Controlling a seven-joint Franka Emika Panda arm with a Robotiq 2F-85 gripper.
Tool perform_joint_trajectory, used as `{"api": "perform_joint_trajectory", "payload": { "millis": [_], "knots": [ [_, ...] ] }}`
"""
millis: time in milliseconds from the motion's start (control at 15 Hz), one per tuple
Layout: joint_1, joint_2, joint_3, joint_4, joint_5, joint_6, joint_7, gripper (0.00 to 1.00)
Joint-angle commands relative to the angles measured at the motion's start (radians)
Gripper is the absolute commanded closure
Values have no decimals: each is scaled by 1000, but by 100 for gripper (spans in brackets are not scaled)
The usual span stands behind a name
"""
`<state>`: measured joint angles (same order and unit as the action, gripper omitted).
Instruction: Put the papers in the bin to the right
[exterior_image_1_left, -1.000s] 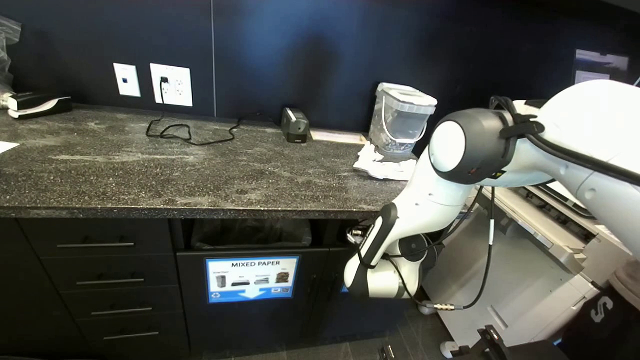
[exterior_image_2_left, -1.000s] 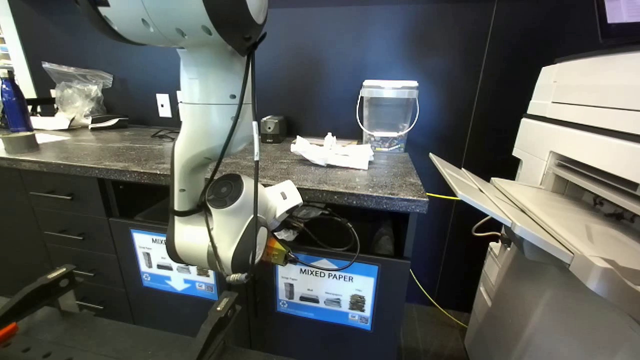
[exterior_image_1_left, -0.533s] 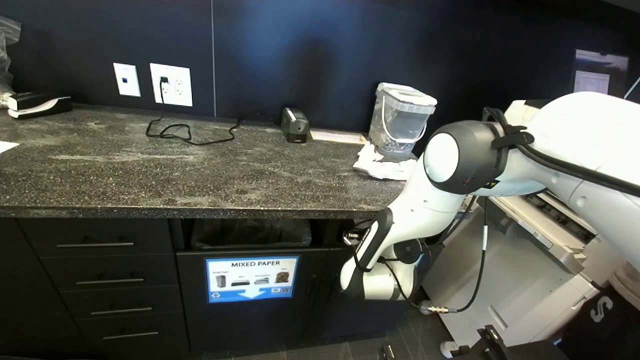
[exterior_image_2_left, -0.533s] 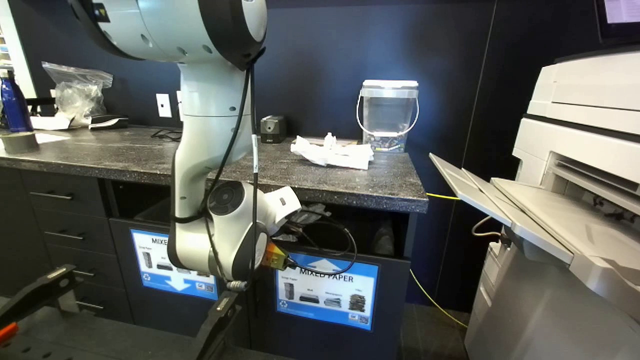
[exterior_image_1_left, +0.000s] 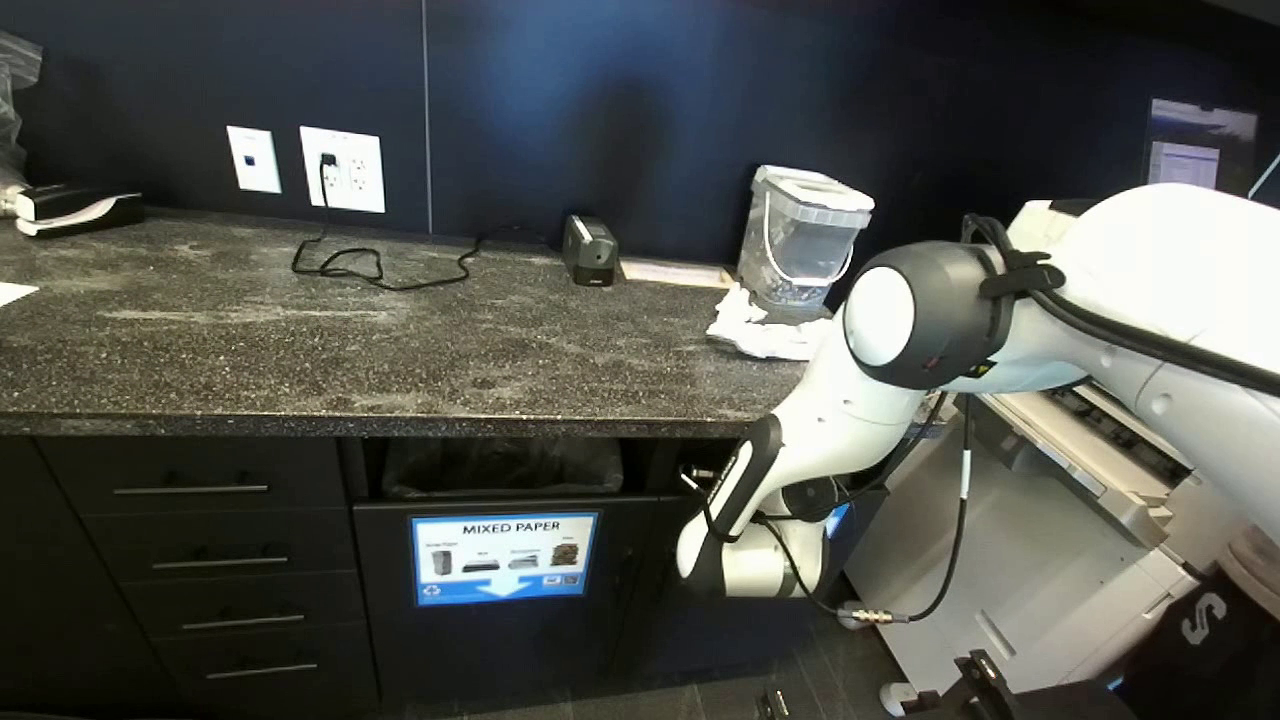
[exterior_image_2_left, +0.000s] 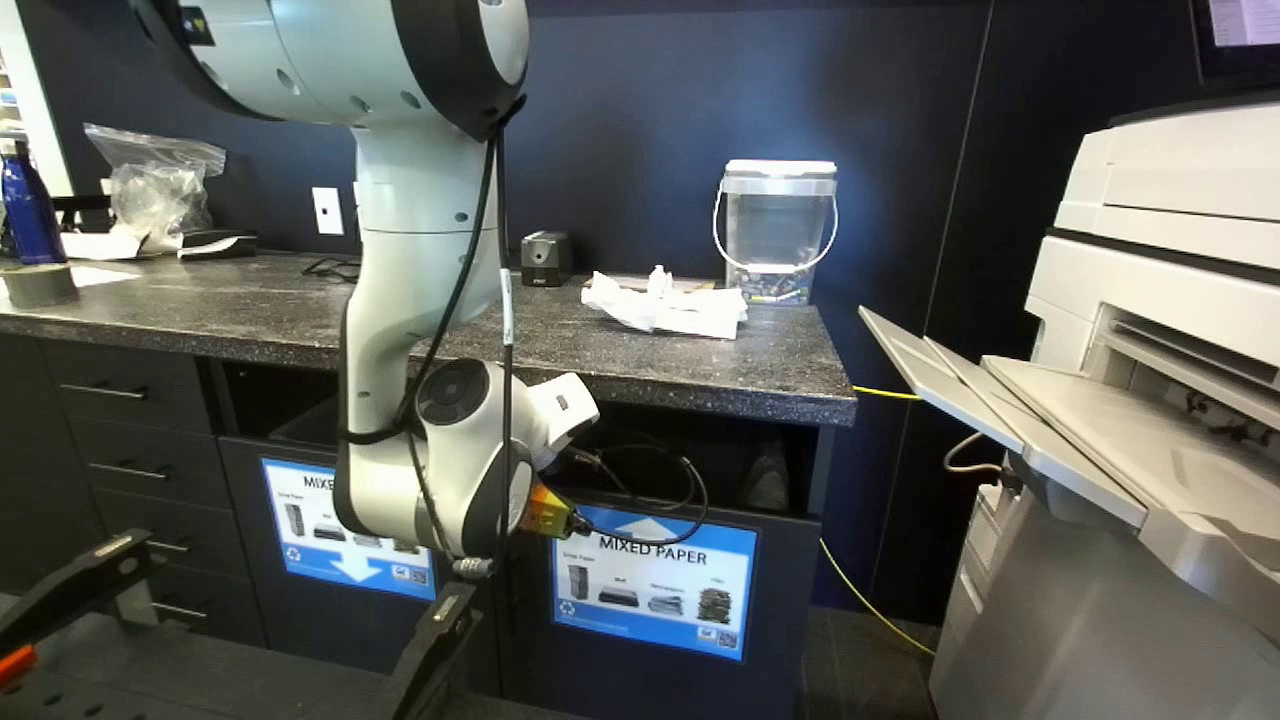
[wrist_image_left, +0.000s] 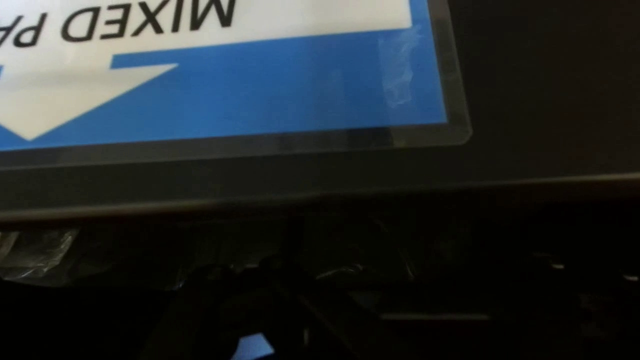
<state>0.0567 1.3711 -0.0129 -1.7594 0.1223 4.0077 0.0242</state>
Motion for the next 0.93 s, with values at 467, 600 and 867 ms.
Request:
{"api": "perform_joint_trajectory", "payload": {
  "millis": [467,600,867],
  "knots": [
    [35,-246,-15,-293,50,-121,-73,0],
    [38,-336,-13,-394,34,-206,-75,0],
    [27,-541,7,-566,-11,-435,-58,0]
  ]
}}
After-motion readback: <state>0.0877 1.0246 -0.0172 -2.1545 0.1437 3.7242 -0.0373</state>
